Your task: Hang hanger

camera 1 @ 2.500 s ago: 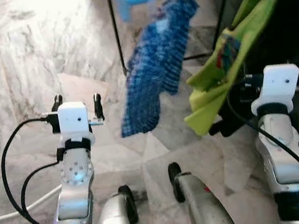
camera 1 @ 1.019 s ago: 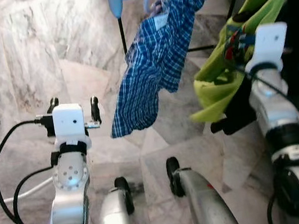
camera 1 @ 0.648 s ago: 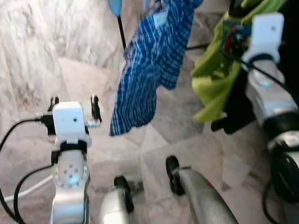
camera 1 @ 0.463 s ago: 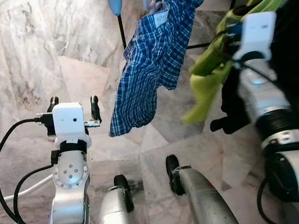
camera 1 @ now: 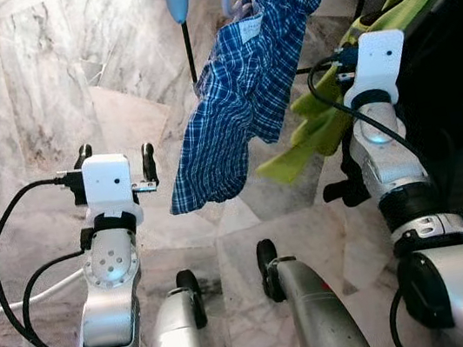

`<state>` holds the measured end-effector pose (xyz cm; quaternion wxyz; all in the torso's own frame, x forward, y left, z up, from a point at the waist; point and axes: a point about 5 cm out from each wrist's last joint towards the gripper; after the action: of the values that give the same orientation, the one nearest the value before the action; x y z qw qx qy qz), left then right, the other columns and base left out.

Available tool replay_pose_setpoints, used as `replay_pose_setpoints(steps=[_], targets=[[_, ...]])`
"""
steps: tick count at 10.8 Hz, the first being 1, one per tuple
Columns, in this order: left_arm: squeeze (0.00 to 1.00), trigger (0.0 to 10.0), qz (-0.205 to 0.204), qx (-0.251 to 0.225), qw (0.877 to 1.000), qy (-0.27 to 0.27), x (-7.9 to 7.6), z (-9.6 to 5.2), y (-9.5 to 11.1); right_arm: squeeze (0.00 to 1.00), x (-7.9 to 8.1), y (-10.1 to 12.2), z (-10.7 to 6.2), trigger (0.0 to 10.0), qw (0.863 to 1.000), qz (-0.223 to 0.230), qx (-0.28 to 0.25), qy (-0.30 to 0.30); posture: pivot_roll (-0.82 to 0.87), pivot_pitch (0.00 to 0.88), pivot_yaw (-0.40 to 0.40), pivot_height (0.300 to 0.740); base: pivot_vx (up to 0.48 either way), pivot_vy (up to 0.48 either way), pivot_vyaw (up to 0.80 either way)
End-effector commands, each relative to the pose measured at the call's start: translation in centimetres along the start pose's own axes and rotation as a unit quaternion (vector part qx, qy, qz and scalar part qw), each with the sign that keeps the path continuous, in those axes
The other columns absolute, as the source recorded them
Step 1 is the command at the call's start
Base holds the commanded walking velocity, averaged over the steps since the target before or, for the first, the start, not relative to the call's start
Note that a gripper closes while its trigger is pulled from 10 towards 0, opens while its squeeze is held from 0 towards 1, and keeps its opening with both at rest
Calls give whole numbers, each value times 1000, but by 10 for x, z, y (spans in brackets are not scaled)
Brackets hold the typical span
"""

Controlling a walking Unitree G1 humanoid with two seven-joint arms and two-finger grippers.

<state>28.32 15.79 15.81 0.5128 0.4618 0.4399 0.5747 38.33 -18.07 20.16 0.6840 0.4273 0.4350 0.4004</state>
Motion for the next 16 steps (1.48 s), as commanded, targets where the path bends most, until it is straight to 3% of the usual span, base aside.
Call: replay_pose_setpoints(steps=[1,5,9,13,14,16], targets=[[0,10000,2,20,1000,2,1,-5,-10,0,0,-3,-5,0,1000,-3,-2,-5,11,458,-13,740,0,0,0],[0,10000,-6,16,1000,2,-4,-1,-10,0,-9,9,-12,0,999,-11,-48,-23,-3,434,-20,740,0,0,0],[0,10000,-12,12,1000,3,-6,1,-10,0,-11,11,-19,0,998,-25,-58,-10,-11,420,-31,740,0,0,0],[0,10000,-14,10,1000,1,-8,4,-12,0,-22,-2,-46,0,998,-45,-51,-8,-21,410,-35,740,0,0,0],[0,10000,-17,8,1000,0,-9,5,-12,0,-30,7,-53,0,995,-39,-85,-23,-27,401,-33,740,0,0,0],[0,10000,-23,9,1000,0,-12,7,-15,0,-39,8,-63,0,995,-42,-90,-25,-58,377,-31,740,0,0,0]])
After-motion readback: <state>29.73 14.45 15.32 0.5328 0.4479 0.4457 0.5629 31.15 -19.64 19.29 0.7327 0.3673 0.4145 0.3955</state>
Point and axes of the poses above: a point about 5 cm out from each wrist's last joint towards the gripper, its own z axis pointing out of the wrist towards the gripper, its own y axis along the axis of the wrist's last joint, x = y × z, and after that the axes turned 8 degrees about -z, right-handed
